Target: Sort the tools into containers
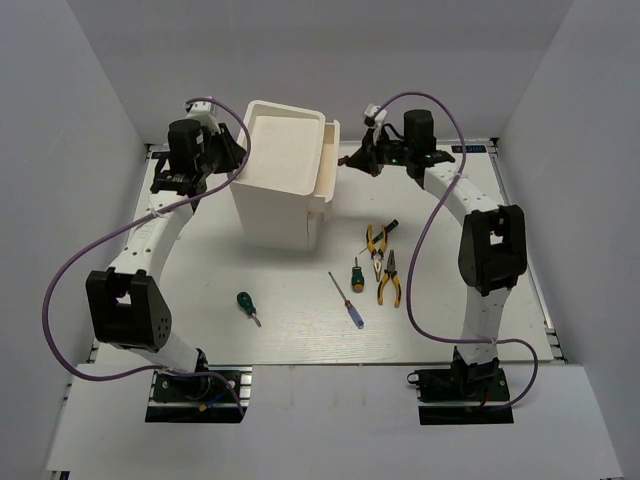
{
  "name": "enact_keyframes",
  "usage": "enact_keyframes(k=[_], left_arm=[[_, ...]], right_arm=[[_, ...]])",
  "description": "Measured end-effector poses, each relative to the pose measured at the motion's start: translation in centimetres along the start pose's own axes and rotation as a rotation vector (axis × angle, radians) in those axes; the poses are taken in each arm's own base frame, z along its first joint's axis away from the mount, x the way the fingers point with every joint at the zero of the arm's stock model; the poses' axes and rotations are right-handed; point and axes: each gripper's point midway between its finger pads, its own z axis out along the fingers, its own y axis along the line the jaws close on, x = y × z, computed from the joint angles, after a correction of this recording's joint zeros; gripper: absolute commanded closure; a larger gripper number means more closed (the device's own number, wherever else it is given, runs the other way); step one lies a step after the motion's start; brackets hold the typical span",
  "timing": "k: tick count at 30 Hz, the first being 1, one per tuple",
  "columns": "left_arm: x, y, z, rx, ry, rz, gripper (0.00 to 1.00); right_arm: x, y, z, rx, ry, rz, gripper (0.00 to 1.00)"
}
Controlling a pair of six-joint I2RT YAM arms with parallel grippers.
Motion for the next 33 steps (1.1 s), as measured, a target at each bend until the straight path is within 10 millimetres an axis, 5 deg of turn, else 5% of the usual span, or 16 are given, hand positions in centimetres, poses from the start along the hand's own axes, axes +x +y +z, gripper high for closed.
enact_keyframes(k=[9,11,12,13,14,16,18,23,25,26,27,29,31,33], left_arm=[[-0.1,0.5,-0.4,-0.050,-0.016,-0.026,1.00],[0.0,0.5,-0.6,-0.056,-0.018,-0.030,0.88],[0.1,0.6,-0.7,-0.059,-0.021,-0.032,0.79],[0.1,0.6,-0.8,-0.062,-0.023,-0.033,0.56],[0.1,0.7,-0.9,-0.064,-0.024,-0.032,0.44],[0.7,1.3,-1.3,-0.081,-0.004,-0.032,0.19],[1.2,1.9,-1.4,-0.090,0.012,-0.039,0.12],[0.7,1.7,-1.1,-0.068,0.017,-0.029,0.06],[-0.3,1.2,-0.8,-0.047,0.002,-0.019,0.09],[-1.1,0.9,-0.8,-0.041,-0.009,-0.013,0.25],[-2.0,0.6,-0.8,-0.035,-0.027,-0.010,0.43],[-4.0,0.1,-1.2,-0.032,-0.073,0.002,0.88],[-5.4,-0.3,-2.4,-0.035,-0.109,0.022,0.95],[-6.0,-0.5,-3.9,-0.038,-0.130,0.036,0.85]], right_arm=[[2.5,-2.8,-4.7,0.127,0.090,0.037,1.00],[2.5,-2.8,-4.8,0.124,0.093,0.035,1.00],[2.5,-2.7,-4.8,0.119,0.091,0.035,0.92],[2.5,-2.5,-4.8,0.109,0.090,0.037,0.55],[2.6,-2.3,-4.8,0.098,0.090,0.043,0.38],[3.3,-2.3,-5.4,0.097,0.110,0.059,0.15],[4.1,-2.8,-6.3,0.111,0.132,0.084,0.09],[6.1,-4.2,-8.7,0.209,0.208,0.143,0.09],[7.2,-3.7,-9.6,0.236,0.261,0.177,0.19],[7.6,-3.2,-10.2,0.243,0.293,0.194,0.79],[7.9,-2.6,-10.7,0.248,0.324,0.208,1.00],[8.6,-1.0,-11.6,0.259,0.381,0.261,1.00],[9.7,0.8,-12.4,0.266,0.441,0.320,1.00],[11.3,3.0,-13.0,0.281,0.498,0.373,0.96]])
